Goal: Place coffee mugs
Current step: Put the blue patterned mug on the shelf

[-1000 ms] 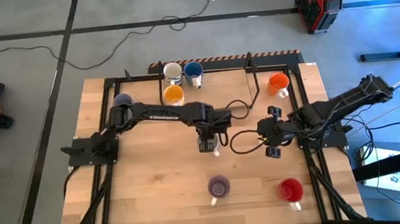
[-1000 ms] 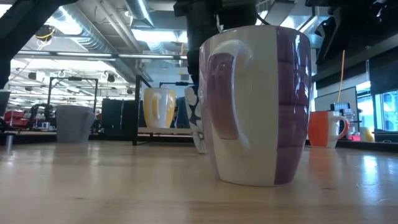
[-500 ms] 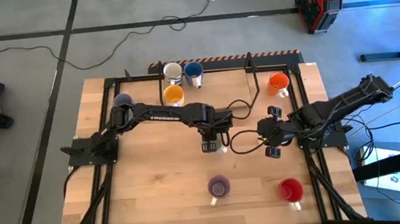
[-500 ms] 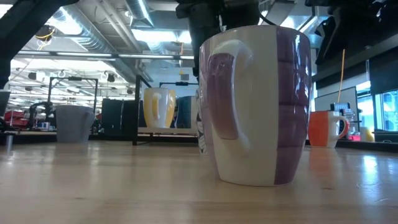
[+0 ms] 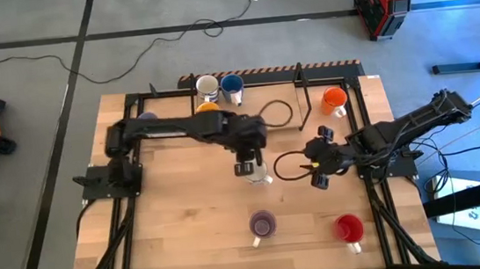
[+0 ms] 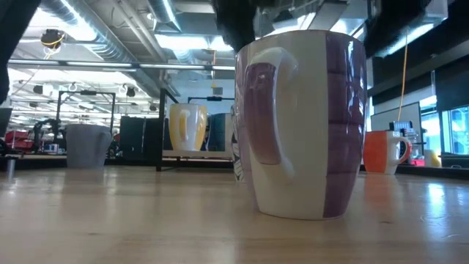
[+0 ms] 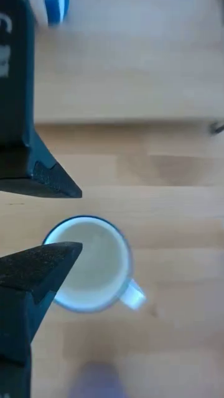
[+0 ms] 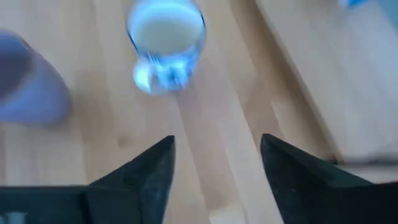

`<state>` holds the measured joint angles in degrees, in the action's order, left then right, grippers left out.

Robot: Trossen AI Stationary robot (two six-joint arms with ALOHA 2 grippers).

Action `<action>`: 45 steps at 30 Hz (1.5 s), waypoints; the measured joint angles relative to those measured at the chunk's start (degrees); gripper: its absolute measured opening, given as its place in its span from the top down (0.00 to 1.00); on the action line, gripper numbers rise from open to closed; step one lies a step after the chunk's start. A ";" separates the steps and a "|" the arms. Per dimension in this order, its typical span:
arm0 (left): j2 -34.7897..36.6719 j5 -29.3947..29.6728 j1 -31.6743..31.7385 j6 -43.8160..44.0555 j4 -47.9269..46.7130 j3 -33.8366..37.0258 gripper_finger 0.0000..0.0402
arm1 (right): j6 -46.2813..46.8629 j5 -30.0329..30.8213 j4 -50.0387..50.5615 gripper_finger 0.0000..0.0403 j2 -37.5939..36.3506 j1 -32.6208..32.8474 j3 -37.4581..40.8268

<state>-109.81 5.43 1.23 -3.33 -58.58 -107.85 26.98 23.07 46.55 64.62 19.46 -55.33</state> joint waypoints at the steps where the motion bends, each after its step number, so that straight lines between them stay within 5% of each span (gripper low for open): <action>1: 1.58 0.04 -0.17 -0.28 0.00 0.10 0.70 | -0.81 0.46 -2.34 0.41 0.02 0.00 0.00; 5: 8.76 0.00 -1.21 -1.74 1.66 4.54 0.70 | -7.84 0.79 -12.95 0.35 0.67 -0.31 0.02; 11: 24.38 0.00 -2.49 -0.16 13.28 25.48 0.70 | -13.70 -0.47 -23.83 0.35 5.49 -4.74 -1.71; 16: 37.71 0.12 -2.51 5.26 19.48 42.78 0.70 | -14.01 -5.93 -21.50 0.38 13.06 -10.32 -8.22; 22: 49.24 0.98 -2.32 7.92 24.47 54.60 0.70 | -13.06 -13.58 -12.81 0.42 23.92 -15.60 -17.60; 32: 56.53 1.13 -2.33 9.20 24.46 58.68 0.70 | -7.64 -20.64 -9.37 0.49 36.22 -18.78 -22.88; 45: 55.90 3.39 -2.33 8.76 25.45 58.69 0.70 | -7.90 -20.22 -11.40 0.63 43.24 -18.78 -22.93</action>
<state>-53.91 8.82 -1.10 5.43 -33.12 -49.17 19.08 2.84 35.15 107.86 0.69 -78.26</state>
